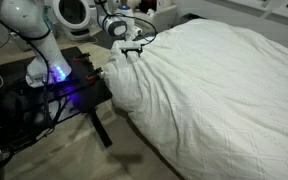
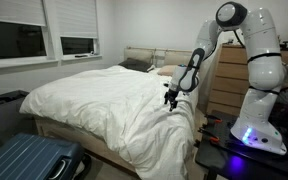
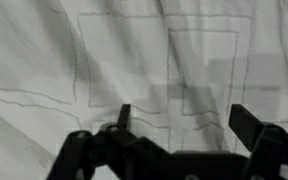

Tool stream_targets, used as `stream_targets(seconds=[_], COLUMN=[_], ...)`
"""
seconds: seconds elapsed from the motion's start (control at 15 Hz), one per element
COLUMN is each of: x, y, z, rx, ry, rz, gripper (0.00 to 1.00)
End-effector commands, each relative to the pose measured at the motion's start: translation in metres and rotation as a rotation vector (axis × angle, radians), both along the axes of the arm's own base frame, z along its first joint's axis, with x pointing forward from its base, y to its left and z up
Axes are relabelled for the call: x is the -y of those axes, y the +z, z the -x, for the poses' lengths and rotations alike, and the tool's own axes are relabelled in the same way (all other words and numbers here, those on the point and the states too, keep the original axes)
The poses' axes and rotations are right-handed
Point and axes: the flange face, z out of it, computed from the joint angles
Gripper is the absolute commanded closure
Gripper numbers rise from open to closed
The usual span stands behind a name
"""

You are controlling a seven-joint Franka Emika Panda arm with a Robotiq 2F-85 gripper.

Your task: Make the bed

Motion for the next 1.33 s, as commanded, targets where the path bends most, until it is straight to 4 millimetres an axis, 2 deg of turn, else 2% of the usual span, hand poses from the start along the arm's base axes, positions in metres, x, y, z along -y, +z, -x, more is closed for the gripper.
stream_targets(seconds=[0.0, 0.6, 1.13, 1.2, 1.27], x=[0.003, 0.004, 0.002, 0.002, 0.001], y=[-0.013, -0.051, -0.084, -0.086, -0.086], z=[-0.004, -0.023, -0.029, -0.030, -0.031], rx=[0.015, 0.054, 0.080, 0.081, 0.085], ry=[0.013, 0.010, 0.007, 0.001, 0.002], rz=[0.001, 0.002, 0.025, 0.028, 0.033], gripper=[0.00, 0.00, 0.00, 0.25, 0.26])
